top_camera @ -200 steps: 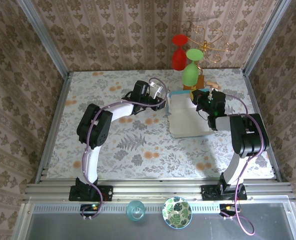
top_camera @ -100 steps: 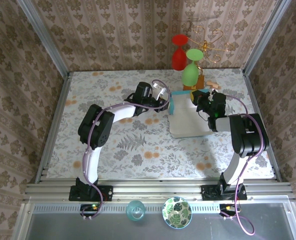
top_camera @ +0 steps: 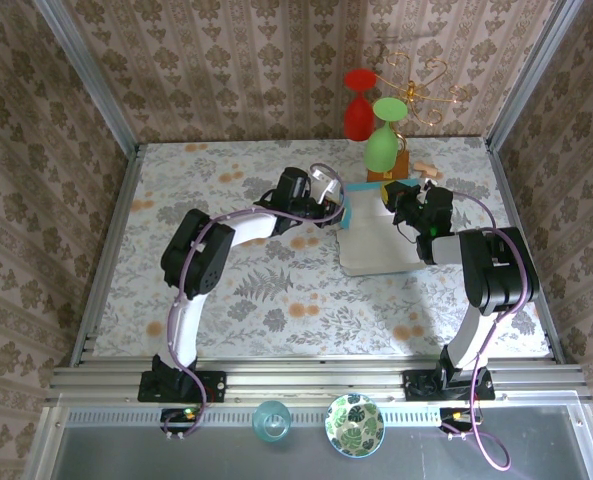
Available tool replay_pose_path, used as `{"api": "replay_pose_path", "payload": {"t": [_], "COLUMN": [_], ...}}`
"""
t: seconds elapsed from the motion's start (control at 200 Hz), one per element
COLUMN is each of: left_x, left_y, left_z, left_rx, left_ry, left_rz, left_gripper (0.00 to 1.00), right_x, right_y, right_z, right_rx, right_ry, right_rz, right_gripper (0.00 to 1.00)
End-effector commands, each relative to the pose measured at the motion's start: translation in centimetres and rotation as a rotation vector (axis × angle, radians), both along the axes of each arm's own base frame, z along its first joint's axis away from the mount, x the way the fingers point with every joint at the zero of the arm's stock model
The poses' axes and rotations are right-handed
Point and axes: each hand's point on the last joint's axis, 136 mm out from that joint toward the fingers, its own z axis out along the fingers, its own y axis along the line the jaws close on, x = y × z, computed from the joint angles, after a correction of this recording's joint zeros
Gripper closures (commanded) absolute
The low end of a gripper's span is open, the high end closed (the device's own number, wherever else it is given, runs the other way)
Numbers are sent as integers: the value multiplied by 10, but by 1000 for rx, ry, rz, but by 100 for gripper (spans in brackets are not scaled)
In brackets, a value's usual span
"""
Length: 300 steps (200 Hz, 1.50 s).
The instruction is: Fold the paper box
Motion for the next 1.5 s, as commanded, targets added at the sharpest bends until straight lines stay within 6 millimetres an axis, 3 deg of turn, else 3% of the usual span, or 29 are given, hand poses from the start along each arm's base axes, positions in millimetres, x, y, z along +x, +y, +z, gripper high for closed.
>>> {"api": "replay_pose_path", "payload": {"t": [0.0, 0.93, 1.33, 1.495], "left_x": [7, 28, 35, 35], "left_y": [-10, -27, -30, -32], "left_z": [4, -11, -20, -22], "left_rx": [-12, 57, 90, 112], "left_ry": [-37, -44, -27, -37], "left_rz": [3, 148, 210, 233], "left_gripper": [66, 67, 77, 87], "right_x": [-4, -5, -3, -2], "right_y": [0, 1, 3, 2], "right_z": [-10, -23, -25, -25], "right_rx": [4, 10, 16, 19], "right_ry": [26, 49, 51, 52], "right_rz": [9, 3, 2, 0], "right_gripper": [100, 100, 100, 100]}}
